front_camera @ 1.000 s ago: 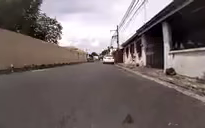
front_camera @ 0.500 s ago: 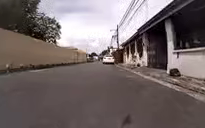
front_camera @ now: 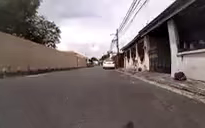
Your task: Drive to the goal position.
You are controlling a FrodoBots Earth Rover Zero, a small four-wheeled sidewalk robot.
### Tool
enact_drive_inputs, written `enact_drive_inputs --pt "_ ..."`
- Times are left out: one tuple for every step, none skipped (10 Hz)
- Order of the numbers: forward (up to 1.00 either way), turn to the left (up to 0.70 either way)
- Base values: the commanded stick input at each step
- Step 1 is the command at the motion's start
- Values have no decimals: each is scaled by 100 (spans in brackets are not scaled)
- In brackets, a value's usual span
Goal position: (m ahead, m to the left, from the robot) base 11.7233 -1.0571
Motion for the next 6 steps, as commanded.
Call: enact_drive_inputs --pt "70 0" --pt "70 0" --pt "70 0" --pt "70 0" --pt "70 0" --pt "70 0"
